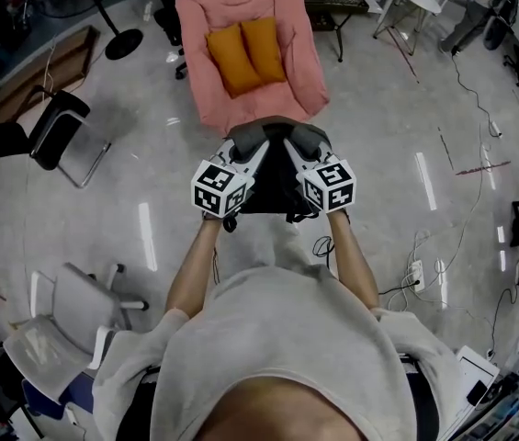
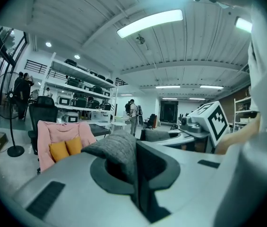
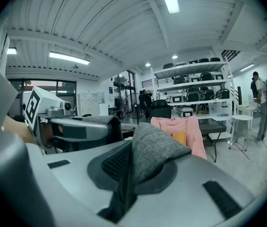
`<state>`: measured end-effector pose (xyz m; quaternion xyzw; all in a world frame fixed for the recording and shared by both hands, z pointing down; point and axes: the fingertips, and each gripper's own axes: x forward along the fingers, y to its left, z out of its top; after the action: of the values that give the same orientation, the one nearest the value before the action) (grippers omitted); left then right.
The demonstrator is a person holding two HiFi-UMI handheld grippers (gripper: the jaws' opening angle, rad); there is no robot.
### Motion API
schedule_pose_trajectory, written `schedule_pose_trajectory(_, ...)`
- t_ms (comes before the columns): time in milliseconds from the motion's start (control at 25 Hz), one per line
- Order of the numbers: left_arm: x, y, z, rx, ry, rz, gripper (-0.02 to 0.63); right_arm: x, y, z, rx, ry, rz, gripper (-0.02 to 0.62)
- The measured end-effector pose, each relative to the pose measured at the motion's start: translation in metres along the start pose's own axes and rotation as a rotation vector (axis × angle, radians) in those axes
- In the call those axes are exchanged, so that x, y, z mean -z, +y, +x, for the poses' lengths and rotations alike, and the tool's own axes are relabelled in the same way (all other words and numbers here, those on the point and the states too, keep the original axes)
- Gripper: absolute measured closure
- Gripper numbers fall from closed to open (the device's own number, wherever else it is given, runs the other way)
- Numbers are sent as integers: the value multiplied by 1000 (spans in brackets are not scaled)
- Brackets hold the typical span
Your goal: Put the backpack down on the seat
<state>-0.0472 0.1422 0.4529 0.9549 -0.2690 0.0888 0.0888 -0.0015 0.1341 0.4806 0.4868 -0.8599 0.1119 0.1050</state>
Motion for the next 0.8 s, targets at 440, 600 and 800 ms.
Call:
schedule_pose_trajectory(440, -28, 88, 105, -70, 27, -34, 574, -29, -105, 88, -70, 12, 25, 571)
schedule_pose_trajectory(600, -42, 116, 147, -100, 32, -43, 574, -46, -149, 116, -98, 7, 23, 571)
schedule_pose_trajectory(800, -57, 150, 188, -145, 29, -52, 574, -65, -194, 152, -138, 2, 5, 571)
